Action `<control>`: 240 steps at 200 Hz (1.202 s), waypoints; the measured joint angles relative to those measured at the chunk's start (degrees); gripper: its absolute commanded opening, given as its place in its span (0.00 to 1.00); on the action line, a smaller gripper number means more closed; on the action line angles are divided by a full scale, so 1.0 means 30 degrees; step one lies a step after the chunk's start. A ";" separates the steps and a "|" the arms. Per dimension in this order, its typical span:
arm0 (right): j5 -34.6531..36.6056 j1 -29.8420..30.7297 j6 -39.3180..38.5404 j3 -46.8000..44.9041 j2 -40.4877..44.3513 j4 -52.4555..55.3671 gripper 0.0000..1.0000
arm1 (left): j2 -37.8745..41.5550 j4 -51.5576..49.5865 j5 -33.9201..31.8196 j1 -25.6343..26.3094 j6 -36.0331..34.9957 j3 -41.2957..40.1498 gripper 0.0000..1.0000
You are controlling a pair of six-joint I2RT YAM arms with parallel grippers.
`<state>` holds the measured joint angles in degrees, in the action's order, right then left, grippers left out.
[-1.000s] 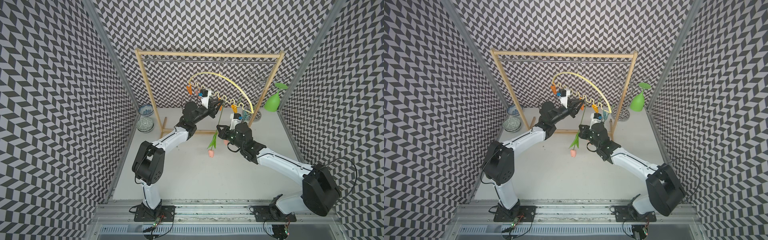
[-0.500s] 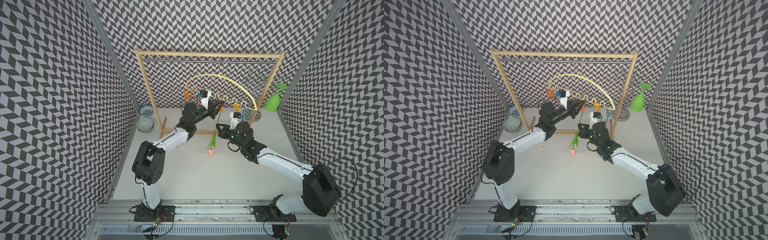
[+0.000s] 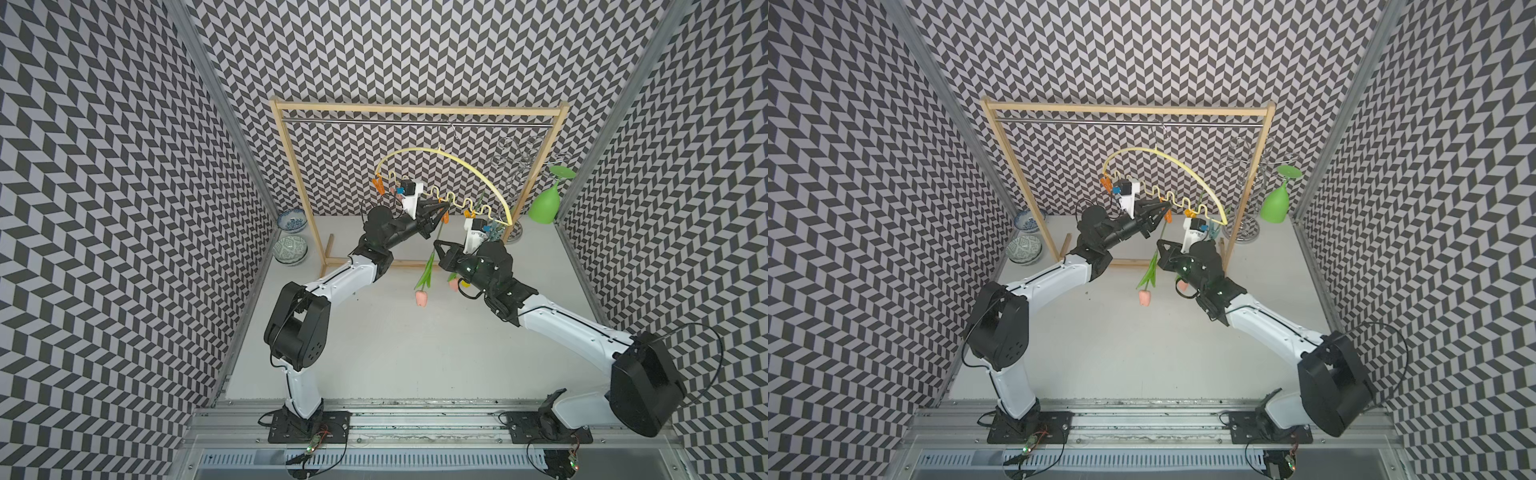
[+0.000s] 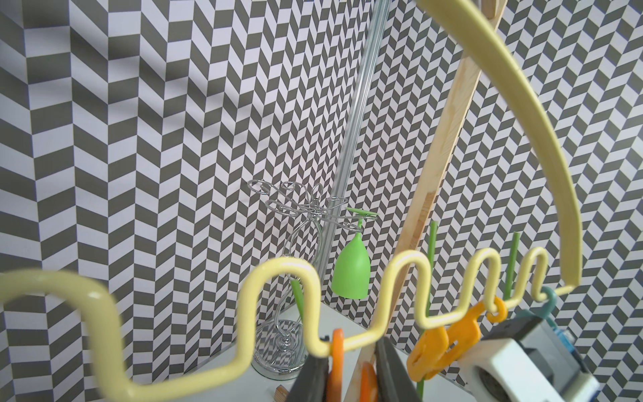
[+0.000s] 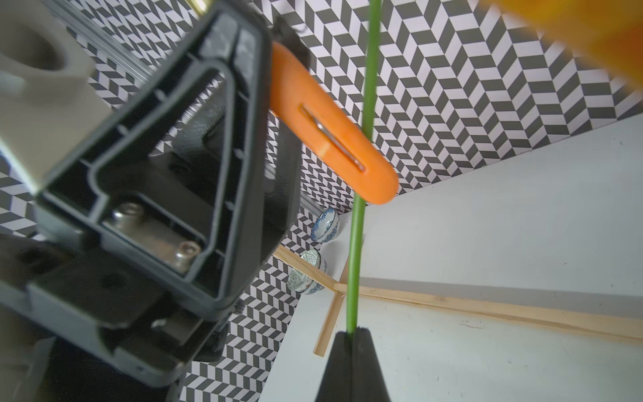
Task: Dry the flowers on a clothes hanger
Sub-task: Clamp the flower onto the hanger.
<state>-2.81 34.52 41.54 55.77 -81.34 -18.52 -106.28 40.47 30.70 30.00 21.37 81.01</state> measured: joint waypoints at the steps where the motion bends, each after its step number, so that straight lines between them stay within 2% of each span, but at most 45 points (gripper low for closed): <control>1: -0.0007 0.0000 0.0000 0.0007 -0.0007 0.0000 0.00 | 0.0000 0.0007 0.0007 0.0000 0.0000 -0.0007 0.26; 154: 0.0051 -0.0197 -0.0189 0.0437 -0.0634 0.0153 0.00 | 0.0000 0.0138 0.0211 -0.0044 0.0255 -0.0073 0.26; 185: 0.0044 -0.0197 -0.0211 0.0495 -0.0634 0.0168 0.00 | 0.0000 0.0117 0.0240 -0.0044 0.0262 -0.0073 0.35; 204: 0.0022 -0.0197 -0.0248 0.0583 -0.0634 0.0160 0.00 | -0.0007 -0.0007 0.0299 -0.0044 0.0248 -0.0073 0.50; 240: -0.0095 -0.0197 -0.0408 0.0612 -0.0627 0.0168 0.00 | -0.0015 -0.0189 0.0459 -0.0044 0.0335 -0.0197 0.55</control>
<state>-3.09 33.93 40.32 57.60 -83.22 -18.02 -106.32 39.90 32.08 29.87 22.37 80.42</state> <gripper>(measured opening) 0.046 0.544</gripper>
